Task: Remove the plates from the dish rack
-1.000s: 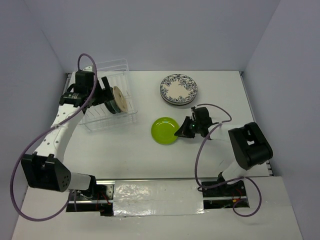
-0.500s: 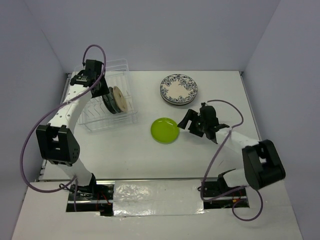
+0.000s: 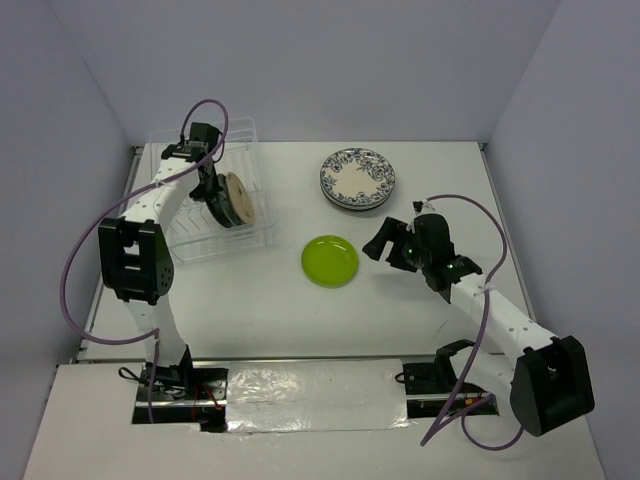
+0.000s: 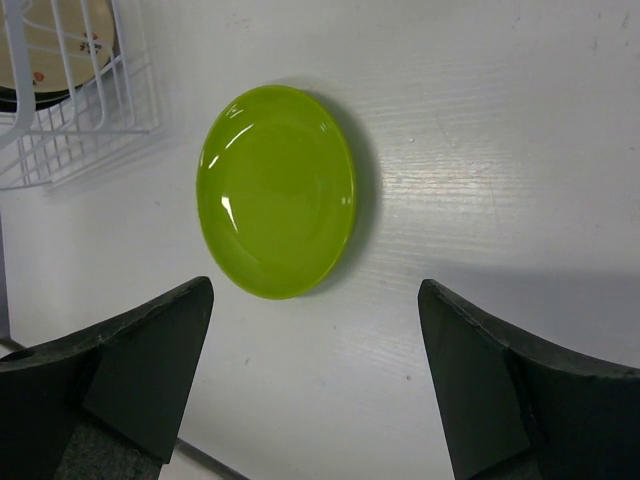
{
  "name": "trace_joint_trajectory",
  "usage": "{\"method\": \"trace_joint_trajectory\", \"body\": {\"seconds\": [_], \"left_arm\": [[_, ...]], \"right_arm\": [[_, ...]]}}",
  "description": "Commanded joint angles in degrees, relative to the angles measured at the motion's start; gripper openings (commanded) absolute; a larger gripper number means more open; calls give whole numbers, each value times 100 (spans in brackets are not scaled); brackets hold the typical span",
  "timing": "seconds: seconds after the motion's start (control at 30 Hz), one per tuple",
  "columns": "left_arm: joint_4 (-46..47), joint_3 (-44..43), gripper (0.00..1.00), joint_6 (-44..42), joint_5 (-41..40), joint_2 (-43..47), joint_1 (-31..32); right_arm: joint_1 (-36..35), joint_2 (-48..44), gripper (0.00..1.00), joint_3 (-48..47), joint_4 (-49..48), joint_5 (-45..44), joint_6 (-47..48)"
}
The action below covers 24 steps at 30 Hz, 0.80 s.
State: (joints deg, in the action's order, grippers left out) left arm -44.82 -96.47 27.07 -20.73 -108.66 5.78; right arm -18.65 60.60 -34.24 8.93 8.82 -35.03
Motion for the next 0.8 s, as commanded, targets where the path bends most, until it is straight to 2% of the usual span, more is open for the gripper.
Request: {"method": "trace_joint_trajectory", "body": {"seconds": [0.0,0.23,0.27,0.47,0.6,0.67,0.7,0.77], "left_arm": [[-98,-180,18,17,-27,11,11],[-404,-478,5,27,-343,222,90],[-492,-565,0,9,-500,205,99],[-1282,-1514,0,-79,-1108,91,178],[-1784,-2007,0,-18,-1896,265,178],[-1942,-1991,0,44,-2188,459,178],[-1952,-1938,0,70,-2329,573,178],[-1752,-1606,0,18,-2173,1108,186]], "right_arm": [[-51,-259,91,-188,144,67,145],[-59,-417,91,-144,135,173,136],[-59,-435,91,-136,135,199,136],[-59,-417,91,-118,48,427,136],[-59,-443,90,-144,30,559,128],[-59,-505,91,-144,-118,690,101],[-59,-583,91,-144,-233,1048,93],[-94,-689,98,-127,-783,1515,57]]}}
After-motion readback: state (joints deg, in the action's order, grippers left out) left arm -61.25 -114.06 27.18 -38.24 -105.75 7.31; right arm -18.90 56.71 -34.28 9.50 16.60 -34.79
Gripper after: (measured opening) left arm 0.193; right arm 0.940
